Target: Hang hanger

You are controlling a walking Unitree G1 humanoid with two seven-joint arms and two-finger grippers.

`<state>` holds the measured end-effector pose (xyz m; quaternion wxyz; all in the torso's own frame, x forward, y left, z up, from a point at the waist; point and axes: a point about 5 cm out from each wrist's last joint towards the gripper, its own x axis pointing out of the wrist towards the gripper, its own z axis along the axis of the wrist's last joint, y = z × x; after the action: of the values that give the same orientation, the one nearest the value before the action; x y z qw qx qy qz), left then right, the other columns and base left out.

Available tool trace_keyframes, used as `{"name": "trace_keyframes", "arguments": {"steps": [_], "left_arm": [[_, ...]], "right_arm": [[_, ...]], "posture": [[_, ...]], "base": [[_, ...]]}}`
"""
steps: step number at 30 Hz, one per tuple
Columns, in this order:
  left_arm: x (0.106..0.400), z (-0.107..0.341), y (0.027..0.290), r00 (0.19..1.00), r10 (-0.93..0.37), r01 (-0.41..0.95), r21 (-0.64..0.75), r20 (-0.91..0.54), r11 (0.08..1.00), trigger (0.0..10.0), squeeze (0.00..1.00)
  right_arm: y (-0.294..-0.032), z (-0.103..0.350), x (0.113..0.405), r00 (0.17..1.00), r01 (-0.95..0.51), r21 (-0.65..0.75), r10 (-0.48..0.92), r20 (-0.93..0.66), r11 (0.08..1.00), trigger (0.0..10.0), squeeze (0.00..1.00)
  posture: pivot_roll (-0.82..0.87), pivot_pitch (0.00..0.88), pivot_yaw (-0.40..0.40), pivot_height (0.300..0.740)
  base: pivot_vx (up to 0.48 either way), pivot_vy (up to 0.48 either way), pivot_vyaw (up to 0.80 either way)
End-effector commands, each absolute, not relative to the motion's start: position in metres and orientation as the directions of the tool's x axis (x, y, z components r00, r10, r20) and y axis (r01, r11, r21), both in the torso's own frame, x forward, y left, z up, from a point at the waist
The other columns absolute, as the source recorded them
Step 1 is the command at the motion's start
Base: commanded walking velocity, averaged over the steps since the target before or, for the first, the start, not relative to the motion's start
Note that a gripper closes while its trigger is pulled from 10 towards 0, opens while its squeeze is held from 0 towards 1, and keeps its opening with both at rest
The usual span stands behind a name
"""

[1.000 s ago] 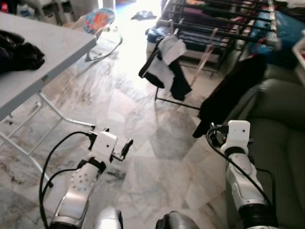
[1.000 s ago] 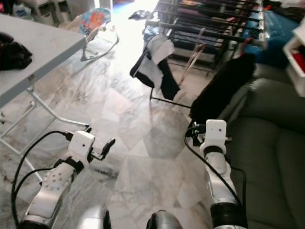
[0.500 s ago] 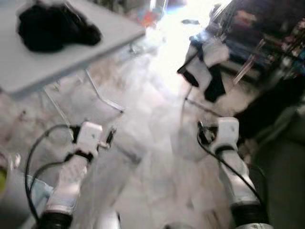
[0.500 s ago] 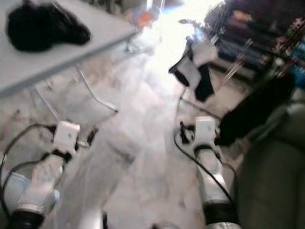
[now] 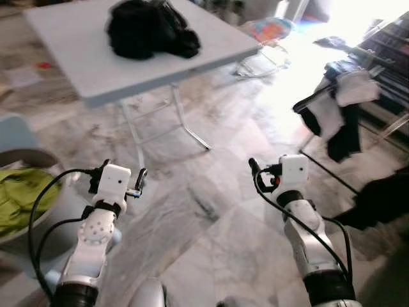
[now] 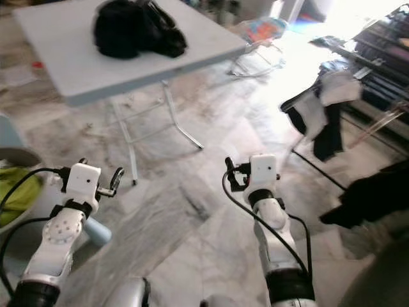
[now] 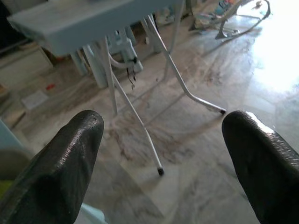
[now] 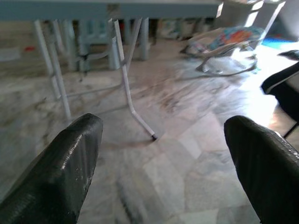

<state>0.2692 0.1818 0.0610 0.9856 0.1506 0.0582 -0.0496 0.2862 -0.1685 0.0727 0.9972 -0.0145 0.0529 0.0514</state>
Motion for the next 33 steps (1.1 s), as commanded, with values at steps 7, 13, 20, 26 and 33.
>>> {"name": "trace_keyframes", "arguments": {"steps": [7, 13, 20, 26, 33], "left_arm": [[0.2702, 0.0612, 0.1814, 0.988, -0.086, 0.120, 0.291, -0.126, 0.949, 10.0, 0.00], [0.2714, 0.0610, 0.1792, 0.988, -0.090, 0.123, 0.287, -0.126, 0.950, 10.0, 0.00], [0.2722, 0.0606, 0.1795, 0.988, -0.078, 0.113, 0.289, -0.130, 0.951, 10.0, 0.00], [0.2739, 0.0627, 0.1782, 0.990, -0.092, 0.121, 0.303, -0.108, 0.945, 10.0, 0.00], [0.2738, 0.0672, 0.1758, 0.989, -0.131, 0.146, 0.302, -0.071, 0.942, 10.0, 0.00]], "right_arm": [[-0.1673, 0.0825, 0.2869, 0.991, -0.115, -0.018, 0.114, -0.064, 0.993, 10.0, 0.00], [-0.1676, 0.0850, 0.2879, 0.992, -0.118, -0.019, 0.117, -0.054, 0.993, 10.0, 0.00], [-0.1677, 0.0865, 0.2882, 0.992, -0.119, -0.013, 0.118, -0.048, 0.993, 10.0, 0.00], [-0.1686, 0.0867, 0.2886, 0.992, -0.114, -0.007, 0.114, -0.046, 0.993, 10.0, 0.00], [-0.1683, 0.0873, 0.2888, 0.992, -0.117, -0.008, 0.116, -0.046, 0.993, 10.0, 0.00]], "posture": [[0.00, 0.054, -0.102, 0.740], [0.00, 0.054, -0.102, 0.740], [0.00, 0.053, -0.102, 0.740], [-0.01, 0.053, -0.102, 0.740], [-0.01, 0.054, -0.103, 0.740]], "base": [[0.000, 0.336, 0.80], [0.000, 0.480, 0.80], [0.000, 0.480, 0.34], [0.000, 0.480, 0.00], [0.000, 0.084, 0.00]]}}
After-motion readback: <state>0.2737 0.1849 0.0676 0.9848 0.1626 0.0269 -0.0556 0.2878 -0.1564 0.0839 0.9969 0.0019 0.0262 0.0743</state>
